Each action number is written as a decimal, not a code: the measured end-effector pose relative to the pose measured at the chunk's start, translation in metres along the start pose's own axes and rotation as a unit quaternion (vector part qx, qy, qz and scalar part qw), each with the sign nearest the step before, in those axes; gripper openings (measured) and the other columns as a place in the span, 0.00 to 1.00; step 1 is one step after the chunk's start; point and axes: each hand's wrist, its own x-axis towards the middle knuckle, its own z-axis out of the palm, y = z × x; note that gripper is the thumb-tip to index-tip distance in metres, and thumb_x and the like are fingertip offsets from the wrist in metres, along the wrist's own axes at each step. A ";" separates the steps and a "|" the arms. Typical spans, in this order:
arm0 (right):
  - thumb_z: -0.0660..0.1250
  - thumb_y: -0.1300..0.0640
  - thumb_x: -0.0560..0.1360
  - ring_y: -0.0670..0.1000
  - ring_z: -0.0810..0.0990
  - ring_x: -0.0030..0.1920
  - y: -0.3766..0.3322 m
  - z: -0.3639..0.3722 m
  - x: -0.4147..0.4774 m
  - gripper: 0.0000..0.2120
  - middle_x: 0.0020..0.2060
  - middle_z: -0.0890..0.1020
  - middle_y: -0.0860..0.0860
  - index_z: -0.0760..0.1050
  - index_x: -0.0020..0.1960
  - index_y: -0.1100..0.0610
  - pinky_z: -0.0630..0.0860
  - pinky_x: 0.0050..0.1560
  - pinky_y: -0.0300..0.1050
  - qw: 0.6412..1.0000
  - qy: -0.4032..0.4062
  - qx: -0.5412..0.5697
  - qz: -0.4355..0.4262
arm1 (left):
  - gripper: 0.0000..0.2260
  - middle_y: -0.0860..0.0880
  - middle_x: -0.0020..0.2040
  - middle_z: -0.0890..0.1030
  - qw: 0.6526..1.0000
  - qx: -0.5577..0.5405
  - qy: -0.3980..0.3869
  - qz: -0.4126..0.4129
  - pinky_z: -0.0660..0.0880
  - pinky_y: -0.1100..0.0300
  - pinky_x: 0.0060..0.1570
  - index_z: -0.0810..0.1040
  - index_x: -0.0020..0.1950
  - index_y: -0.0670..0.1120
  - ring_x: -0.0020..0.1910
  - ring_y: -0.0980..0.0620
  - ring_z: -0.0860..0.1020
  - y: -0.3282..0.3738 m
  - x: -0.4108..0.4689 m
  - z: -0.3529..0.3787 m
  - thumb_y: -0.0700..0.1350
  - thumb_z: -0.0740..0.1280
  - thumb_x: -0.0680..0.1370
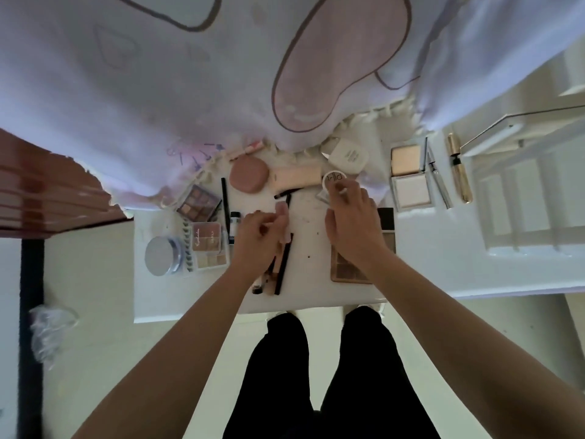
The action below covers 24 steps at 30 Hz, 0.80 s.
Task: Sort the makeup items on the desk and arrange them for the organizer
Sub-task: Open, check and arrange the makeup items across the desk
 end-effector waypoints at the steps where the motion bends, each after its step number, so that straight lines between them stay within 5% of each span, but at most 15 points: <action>1: 0.64 0.58 0.76 0.60 0.74 0.56 -0.003 0.002 -0.003 0.25 0.65 0.69 0.59 0.66 0.72 0.60 0.74 0.52 0.55 1.000 0.001 -0.006 0.003 | 0.12 0.48 0.40 0.83 0.996 -0.073 -0.005 -0.056 0.81 0.46 0.49 0.83 0.43 0.50 0.43 0.46 0.83 0.004 -0.002 -0.006 0.54 0.66 0.80; 5: 0.66 0.58 0.75 0.59 0.73 0.56 -0.014 0.008 -0.013 0.24 0.63 0.72 0.58 0.69 0.70 0.58 0.73 0.54 0.55 1.000 0.018 -0.016 0.001 | 0.10 0.51 0.40 0.82 0.958 -0.245 0.017 -0.145 0.75 0.63 0.37 0.82 0.50 0.47 0.36 0.55 0.77 0.005 0.000 -0.026 0.49 0.63 0.83; 11: 0.68 0.59 0.74 0.57 0.73 0.57 -0.028 0.012 -0.022 0.20 0.60 0.75 0.56 0.74 0.66 0.56 0.71 0.57 0.54 0.998 0.043 0.054 -0.014 | 0.12 0.55 0.38 0.81 0.876 -0.431 -0.018 -0.213 0.70 0.60 0.35 0.77 0.61 0.44 0.36 0.53 0.75 -0.005 0.004 -0.039 0.46 0.57 0.85; 13: 0.65 0.60 0.76 0.57 0.74 0.57 -0.031 0.012 -0.022 0.17 0.60 0.76 0.56 0.75 0.65 0.56 0.71 0.58 0.53 0.994 0.040 0.098 -0.011 | 0.13 0.58 0.53 0.83 0.865 -0.457 -0.039 -0.202 0.66 0.61 0.35 0.76 0.65 0.42 0.36 0.55 0.71 -0.008 0.002 -0.042 0.44 0.58 0.85; 15: 0.64 0.60 0.78 0.56 0.75 0.57 -0.032 0.009 -0.020 0.16 0.59 0.77 0.55 0.76 0.65 0.57 0.74 0.58 0.52 0.991 0.027 0.131 -0.016 | 0.14 0.55 0.60 0.81 0.891 -0.415 -0.032 -0.183 0.66 0.62 0.36 0.79 0.62 0.44 0.36 0.57 0.70 -0.010 0.000 -0.045 0.51 0.65 0.81; 18: 0.63 0.58 0.80 0.55 0.78 0.56 -0.035 0.005 -0.018 0.13 0.56 0.79 0.53 0.78 0.62 0.56 0.77 0.53 0.50 0.988 -0.026 0.152 -0.030 | 0.21 0.51 0.44 0.80 0.963 -0.218 0.047 -0.151 0.72 0.63 0.42 0.82 0.53 0.51 0.38 0.57 0.75 -0.003 -0.003 -0.043 0.65 0.73 0.70; 24: 0.64 0.53 0.79 0.53 0.79 0.48 -0.043 0.014 -0.024 0.10 0.47 0.79 0.51 0.80 0.57 0.54 0.75 0.41 0.46 0.985 -0.071 0.140 -0.066 | 0.17 0.54 0.47 0.82 0.975 -0.022 0.186 -0.122 0.77 0.58 0.46 0.78 0.54 0.50 0.43 0.54 0.79 -0.013 0.007 -0.040 0.60 0.72 0.74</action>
